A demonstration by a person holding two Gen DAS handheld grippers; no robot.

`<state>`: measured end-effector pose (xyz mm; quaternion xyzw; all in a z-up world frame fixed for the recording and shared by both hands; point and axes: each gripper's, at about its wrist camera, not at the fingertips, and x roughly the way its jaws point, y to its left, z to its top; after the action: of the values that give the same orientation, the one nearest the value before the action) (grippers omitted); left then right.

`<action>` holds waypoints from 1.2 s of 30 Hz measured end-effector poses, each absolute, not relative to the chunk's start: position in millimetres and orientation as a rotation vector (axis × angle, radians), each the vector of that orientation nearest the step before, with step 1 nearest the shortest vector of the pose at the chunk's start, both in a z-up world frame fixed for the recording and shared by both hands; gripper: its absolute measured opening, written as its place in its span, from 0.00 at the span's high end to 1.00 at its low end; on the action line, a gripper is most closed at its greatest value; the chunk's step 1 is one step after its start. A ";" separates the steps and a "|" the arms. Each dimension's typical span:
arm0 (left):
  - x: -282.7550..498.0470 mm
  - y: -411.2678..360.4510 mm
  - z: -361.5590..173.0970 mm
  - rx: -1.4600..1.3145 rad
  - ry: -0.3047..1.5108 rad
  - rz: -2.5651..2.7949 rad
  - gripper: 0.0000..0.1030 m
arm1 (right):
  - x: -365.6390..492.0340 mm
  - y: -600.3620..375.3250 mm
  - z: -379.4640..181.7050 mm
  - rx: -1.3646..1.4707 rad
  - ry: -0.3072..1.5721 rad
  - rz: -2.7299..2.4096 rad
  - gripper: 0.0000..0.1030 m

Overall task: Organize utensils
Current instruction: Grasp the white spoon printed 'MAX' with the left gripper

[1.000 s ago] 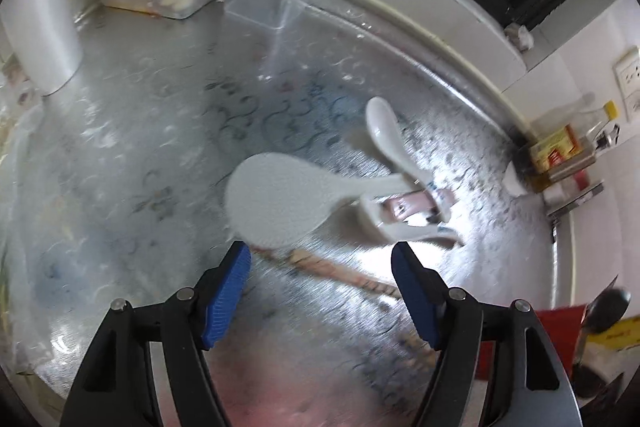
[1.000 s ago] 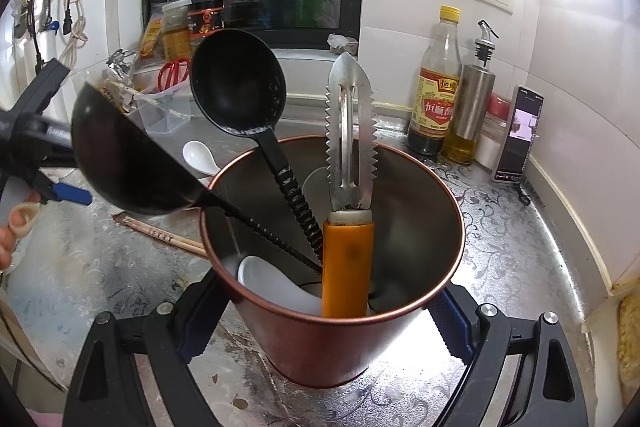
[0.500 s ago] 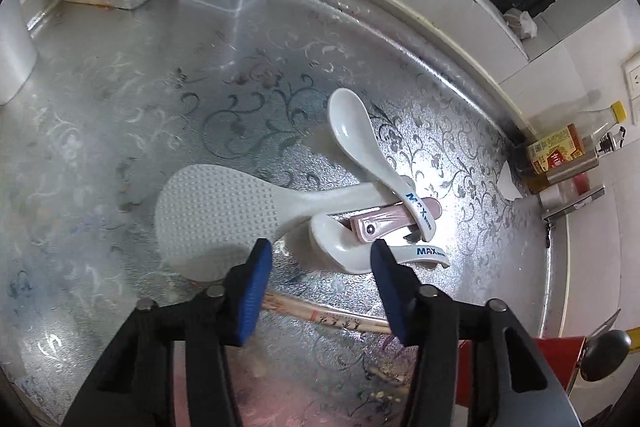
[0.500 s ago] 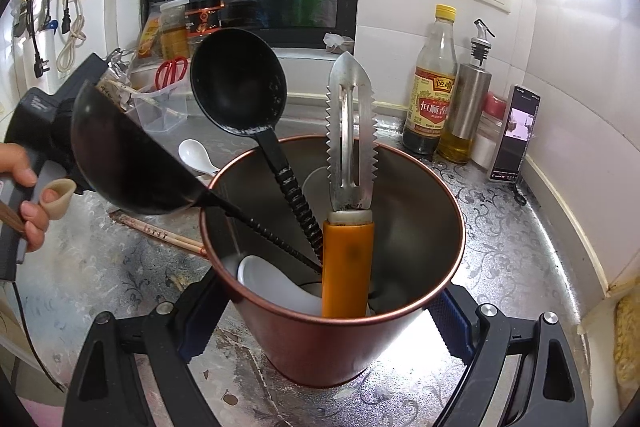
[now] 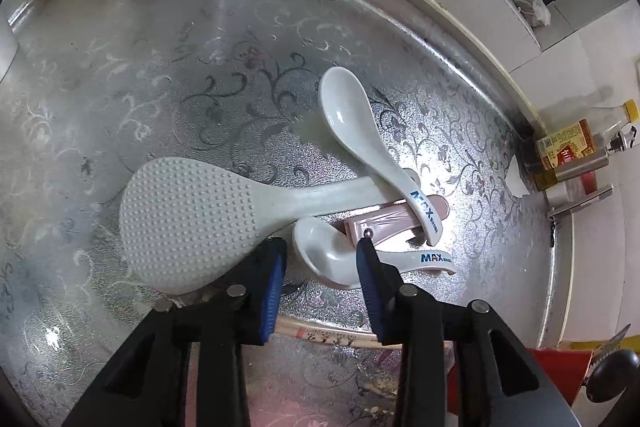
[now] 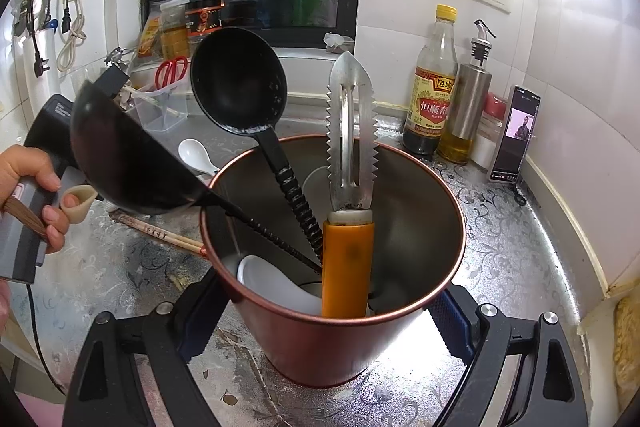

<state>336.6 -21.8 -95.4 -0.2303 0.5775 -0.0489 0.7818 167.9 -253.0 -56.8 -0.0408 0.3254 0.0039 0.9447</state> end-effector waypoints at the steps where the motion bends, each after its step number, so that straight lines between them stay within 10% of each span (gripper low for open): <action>1: 337.3 -22.4 -96.5 -0.498 1.249 -0.105 0.66 | 167.7 -252.8 -56.8 -0.083 0.663 0.008 0.11; 16: 340.4 -16.5 -100.8 -0.516 1.223 -0.063 0.88 | 167.5 -251.7 -58.3 -0.092 0.661 0.007 0.10; 36: 325.8 -5.3 -100.2 -0.540 1.205 -0.073 0.91 | 168.4 -250.3 -58.6 -0.105 0.664 0.002 0.09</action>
<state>325.8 -5.3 -100.2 -0.2506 0.5595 -0.0340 0.7893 168.4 -250.3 -58.6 -0.0515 0.3257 0.0008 0.9441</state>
